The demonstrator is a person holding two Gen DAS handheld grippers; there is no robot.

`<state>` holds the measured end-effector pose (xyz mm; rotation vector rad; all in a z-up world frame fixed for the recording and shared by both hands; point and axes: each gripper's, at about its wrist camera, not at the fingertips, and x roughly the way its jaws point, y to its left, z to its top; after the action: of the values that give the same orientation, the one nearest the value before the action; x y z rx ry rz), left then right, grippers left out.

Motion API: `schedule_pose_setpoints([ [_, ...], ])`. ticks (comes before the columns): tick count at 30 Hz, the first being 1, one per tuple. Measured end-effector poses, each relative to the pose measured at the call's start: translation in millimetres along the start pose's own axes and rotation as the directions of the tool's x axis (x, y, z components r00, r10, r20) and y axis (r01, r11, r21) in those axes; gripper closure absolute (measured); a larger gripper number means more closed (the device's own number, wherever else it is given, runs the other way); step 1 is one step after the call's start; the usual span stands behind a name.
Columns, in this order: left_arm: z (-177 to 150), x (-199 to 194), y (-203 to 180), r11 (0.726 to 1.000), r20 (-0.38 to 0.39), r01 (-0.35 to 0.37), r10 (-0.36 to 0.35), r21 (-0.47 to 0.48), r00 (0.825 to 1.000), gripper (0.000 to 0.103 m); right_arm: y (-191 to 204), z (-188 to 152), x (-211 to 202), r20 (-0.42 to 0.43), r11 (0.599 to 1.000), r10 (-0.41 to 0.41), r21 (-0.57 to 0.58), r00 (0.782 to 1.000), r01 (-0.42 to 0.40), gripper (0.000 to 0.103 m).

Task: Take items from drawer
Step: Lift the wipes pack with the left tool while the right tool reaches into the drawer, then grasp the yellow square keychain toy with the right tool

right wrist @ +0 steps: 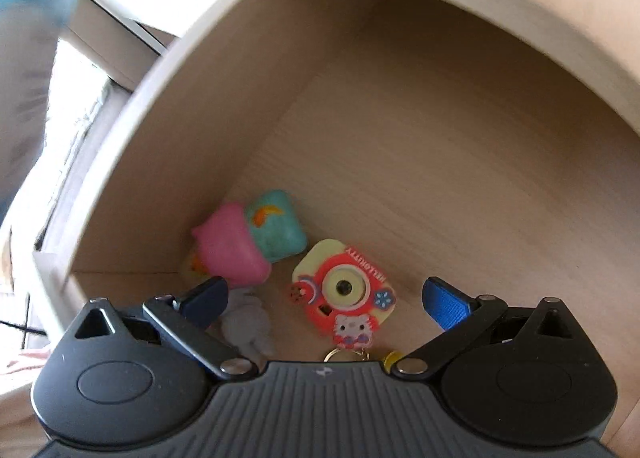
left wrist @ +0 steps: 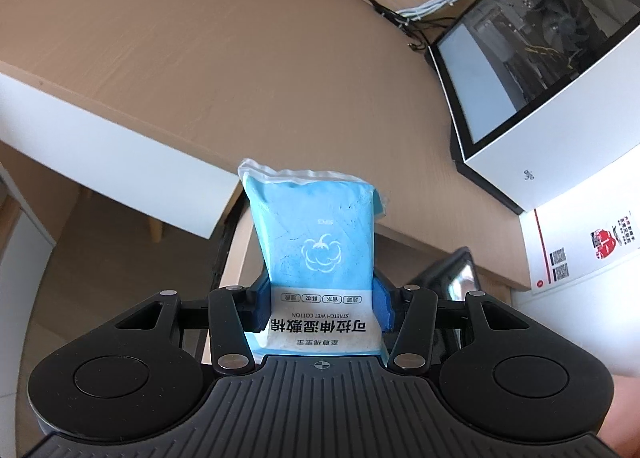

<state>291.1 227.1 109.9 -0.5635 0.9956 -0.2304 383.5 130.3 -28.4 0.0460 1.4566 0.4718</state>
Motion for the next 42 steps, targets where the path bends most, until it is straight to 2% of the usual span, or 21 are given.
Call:
schedule_pose_setpoints([
  [3, -3, 2, 2, 1.000, 0.010, 0.018, -0.018, -0.010, 1.000, 0.050, -3, 1, 4, -0.046, 1.000, 0.022, -0.002, 0.999, -0.022, 0.000],
  [6, -8, 3, 2, 0.999, 0.012, 0.038, -0.038, -0.012, 0.999, 0.050, -2, -1, 4, -0.073, 0.999, 0.005, -0.037, 0.997, -0.008, 0.000],
  [13, -16, -4, 6, 0.998, 0.049, 0.027, -0.024, -0.048, 0.998, 0.050, -7, -4, 0, -0.130, 0.998, 0.000, -0.058, 0.992, -0.007, 0.000],
  [15, -18, -7, 8, 0.998, 0.045, 0.049, -0.047, -0.041, 0.998, 0.050, -9, -9, -3, -0.125, 0.998, 0.000, -0.061, 0.992, -0.008, 0.000],
  [20, -23, -13, 15, 0.997, 0.062, 0.038, -0.033, -0.072, 0.998, 0.050, -16, -26, -12, -0.074, 0.999, 0.004, -0.034, 0.997, -0.007, 0.000],
  [24, -24, -15, 14, 0.997, 0.062, 0.029, -0.025, -0.068, 0.998, 0.050, -23, -31, -17, -0.092, 1.000, 0.014, -0.012, 0.996, -0.015, 0.000],
  [30, -22, -16, 13, 0.998, 0.042, 0.022, -0.019, -0.063, 0.999, 0.050, -29, -41, -24, -0.128, 0.997, 0.018, -0.069, 0.992, -0.027, 0.000],
  [32, -21, -17, 14, 0.998, 0.042, 0.014, -0.011, -0.065, 0.999, 0.050, -31, -47, -28, -0.089, 0.995, -0.046, -0.096, 0.995, 0.038, 0.001],
  [33, -20, -19, 14, 0.998, 0.044, 0.011, -0.009, -0.061, 0.999, 0.050, -31, -51, -31, -0.062, 0.991, -0.070, -0.116, 0.996, 0.062, 0.004],
  [35, -18, -20, 16, 0.998, 0.044, 0.006, -0.003, -0.058, 0.999, 0.050, -35, -59, -37, -0.025, 0.987, -0.097, -0.130, 0.995, 0.093, 0.021],
  [36, -17, -20, 17, 0.998, 0.039, 0.004, -0.001, -0.059, 0.999, 0.050, -37, -62, -41, -0.008, 0.987, -0.101, -0.128, 0.995, 0.100, 0.024],
  [38, -15, -19, 18, 0.998, 0.026, 0.000, 0.002, -0.060, 1.000, 0.050, -42, -69, -49, 0.023, 0.988, -0.091, -0.121, 0.996, 0.093, 0.046],
  [39, -15, -18, 19, 0.998, 0.019, -0.003, 0.004, -0.057, 1.000, 0.050, -45, -73, -54, 0.036, 0.990, -0.086, -0.112, 0.996, 0.090, 0.049],
  [42, -15, -17, 19, 0.999, 0.000, -0.006, 0.006, -0.039, 1.000, 0.050, -55, -87, -71, 0.088, 0.994, -0.078, -0.075, 0.993, 0.084, 0.050],
])
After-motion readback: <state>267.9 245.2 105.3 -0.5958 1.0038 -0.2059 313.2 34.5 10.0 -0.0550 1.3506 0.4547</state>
